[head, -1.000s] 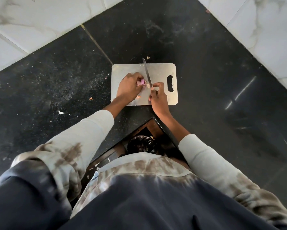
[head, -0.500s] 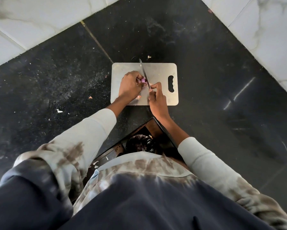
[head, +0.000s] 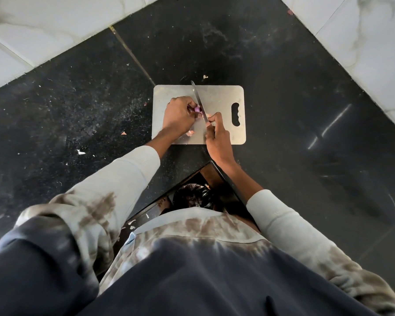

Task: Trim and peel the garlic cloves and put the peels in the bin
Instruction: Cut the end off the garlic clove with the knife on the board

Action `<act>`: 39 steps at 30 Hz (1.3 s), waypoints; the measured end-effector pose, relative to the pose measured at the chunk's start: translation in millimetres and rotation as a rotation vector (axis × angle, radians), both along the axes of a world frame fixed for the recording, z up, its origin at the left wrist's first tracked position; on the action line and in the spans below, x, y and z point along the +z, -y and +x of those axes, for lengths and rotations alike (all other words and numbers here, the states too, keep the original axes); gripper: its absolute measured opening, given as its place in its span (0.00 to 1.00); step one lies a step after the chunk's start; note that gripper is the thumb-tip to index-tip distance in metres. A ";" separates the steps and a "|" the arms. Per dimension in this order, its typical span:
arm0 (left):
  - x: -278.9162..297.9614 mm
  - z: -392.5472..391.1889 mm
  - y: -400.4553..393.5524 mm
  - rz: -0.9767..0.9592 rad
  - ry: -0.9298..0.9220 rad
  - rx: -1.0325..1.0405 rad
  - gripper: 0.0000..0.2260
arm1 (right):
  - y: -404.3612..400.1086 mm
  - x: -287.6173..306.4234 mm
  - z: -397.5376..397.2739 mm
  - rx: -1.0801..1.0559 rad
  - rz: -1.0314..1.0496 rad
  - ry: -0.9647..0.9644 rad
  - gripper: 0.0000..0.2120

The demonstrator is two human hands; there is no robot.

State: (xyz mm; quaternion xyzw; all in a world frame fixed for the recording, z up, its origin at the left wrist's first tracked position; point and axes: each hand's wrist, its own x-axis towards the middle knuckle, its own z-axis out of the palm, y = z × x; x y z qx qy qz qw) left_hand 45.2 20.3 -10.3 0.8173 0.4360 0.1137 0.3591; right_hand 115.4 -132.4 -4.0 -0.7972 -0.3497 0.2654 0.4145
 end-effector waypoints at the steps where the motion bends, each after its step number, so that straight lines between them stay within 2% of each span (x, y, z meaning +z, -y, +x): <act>1: 0.3 0.2 0.2 0.005 -0.007 0.003 0.08 | 0.9 0.1 -0.3 0.004 0.001 0.009 0.09; 6: -1.2 -0.8 -1.8 0.014 -0.020 -0.006 0.08 | 0.2 2.3 -1.7 0.031 0.002 0.053 0.07; 13: 1.6 1.9 -2.3 0.023 -0.022 -0.019 0.06 | -4.2 3.0 -5.3 0.055 -0.055 0.223 0.15; 20: 4.1 0.0 2.1 0.023 0.029 -0.020 0.04 | -12.9 2.4 0.1 0.033 -0.071 0.112 0.11; 25: 3.7 -1.2 1.0 0.011 0.021 -0.007 0.04 | -9.2 3.4 2.5 0.001 -0.047 -0.054 0.05; 39: 4.4 0.2 2.0 0.018 0.035 -0.008 0.05 | -22.6 -18.4 7.1 0.005 -0.080 -0.034 0.10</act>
